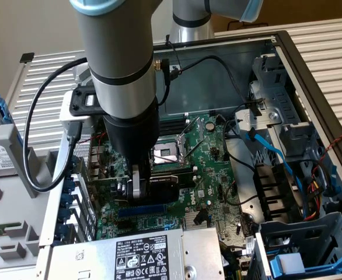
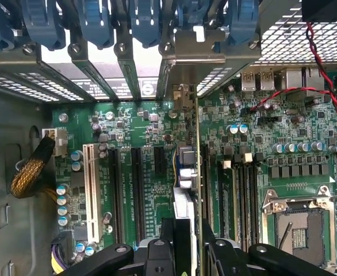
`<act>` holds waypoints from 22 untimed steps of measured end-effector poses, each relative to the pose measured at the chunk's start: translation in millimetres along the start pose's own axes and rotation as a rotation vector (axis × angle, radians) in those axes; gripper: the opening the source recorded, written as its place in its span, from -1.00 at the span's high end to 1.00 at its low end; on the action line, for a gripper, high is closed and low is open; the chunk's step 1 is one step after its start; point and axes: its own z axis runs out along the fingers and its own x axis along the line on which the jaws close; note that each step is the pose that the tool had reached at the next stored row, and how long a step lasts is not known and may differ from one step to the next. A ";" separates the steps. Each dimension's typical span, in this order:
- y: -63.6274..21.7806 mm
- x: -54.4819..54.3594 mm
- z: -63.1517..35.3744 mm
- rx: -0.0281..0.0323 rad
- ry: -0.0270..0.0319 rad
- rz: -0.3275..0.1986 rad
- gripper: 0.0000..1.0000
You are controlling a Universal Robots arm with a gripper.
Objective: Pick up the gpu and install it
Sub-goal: 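Insert the gpu into the slot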
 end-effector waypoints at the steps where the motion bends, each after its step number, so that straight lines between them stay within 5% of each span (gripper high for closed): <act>1: 0.0 0.0 0.0 0.0001 0.0000 0.000 0.44; 5: 0.0 0.0 0.1 -0.0018 0.0100 0.000 0.44; 22: 0.7 0.3 3.1 0.0001 0.0126 0.000 0.44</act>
